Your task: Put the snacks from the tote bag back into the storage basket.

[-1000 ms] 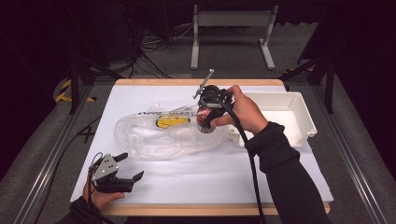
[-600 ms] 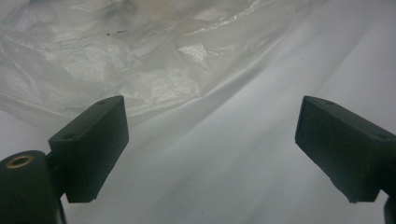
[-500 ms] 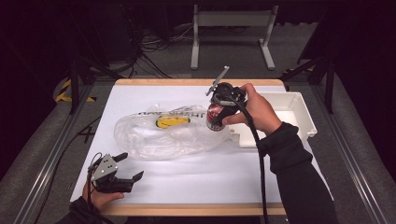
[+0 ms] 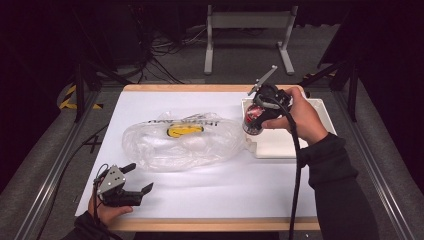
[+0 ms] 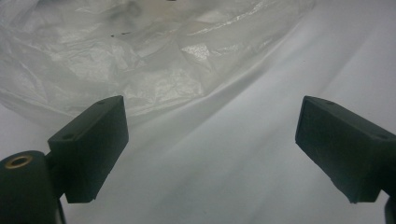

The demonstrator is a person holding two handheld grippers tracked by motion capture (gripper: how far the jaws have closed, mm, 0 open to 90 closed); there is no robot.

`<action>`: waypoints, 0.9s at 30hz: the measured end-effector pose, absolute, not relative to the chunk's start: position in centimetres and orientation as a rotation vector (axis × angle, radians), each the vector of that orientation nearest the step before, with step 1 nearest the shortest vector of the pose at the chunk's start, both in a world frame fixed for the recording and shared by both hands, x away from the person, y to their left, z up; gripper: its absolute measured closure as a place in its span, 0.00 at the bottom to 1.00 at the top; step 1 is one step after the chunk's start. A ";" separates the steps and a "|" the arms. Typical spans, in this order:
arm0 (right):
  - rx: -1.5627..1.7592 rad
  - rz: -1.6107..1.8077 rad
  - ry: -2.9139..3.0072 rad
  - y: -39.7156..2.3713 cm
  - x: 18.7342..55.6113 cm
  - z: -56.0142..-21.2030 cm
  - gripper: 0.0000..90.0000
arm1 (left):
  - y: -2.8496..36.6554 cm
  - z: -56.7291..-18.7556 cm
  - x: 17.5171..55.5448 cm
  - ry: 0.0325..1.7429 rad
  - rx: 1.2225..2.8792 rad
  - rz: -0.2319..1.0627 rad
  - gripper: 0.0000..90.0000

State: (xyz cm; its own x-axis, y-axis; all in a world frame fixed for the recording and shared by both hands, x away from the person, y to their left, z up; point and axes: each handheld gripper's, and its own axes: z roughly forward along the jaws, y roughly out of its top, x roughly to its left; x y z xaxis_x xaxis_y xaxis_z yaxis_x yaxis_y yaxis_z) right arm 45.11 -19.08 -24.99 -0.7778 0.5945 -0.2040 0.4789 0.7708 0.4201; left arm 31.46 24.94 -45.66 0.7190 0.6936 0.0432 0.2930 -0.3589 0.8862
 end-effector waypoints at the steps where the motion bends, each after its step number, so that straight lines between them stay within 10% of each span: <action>1: 0.840 0.490 2.640 -19.5 45.2 -25.1 0.28 | 24.9 -45.7 31.5 0.760 1.953 0.519 0.12; 27: 1.052 0.354 2.612 -25.0 47.0 -29.3 0.28 | 24.8 -45.7 31.5 0.758 1.958 0.520 0.12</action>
State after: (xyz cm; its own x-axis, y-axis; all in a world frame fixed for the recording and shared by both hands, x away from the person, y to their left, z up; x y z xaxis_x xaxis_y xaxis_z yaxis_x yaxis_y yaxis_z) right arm 47.00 -24.96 -29.28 -0.6860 0.7038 -0.1845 0.6293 0.7012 0.3351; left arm 31.49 24.83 -45.69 0.7186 0.6937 0.0483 0.2947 -0.3666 0.8825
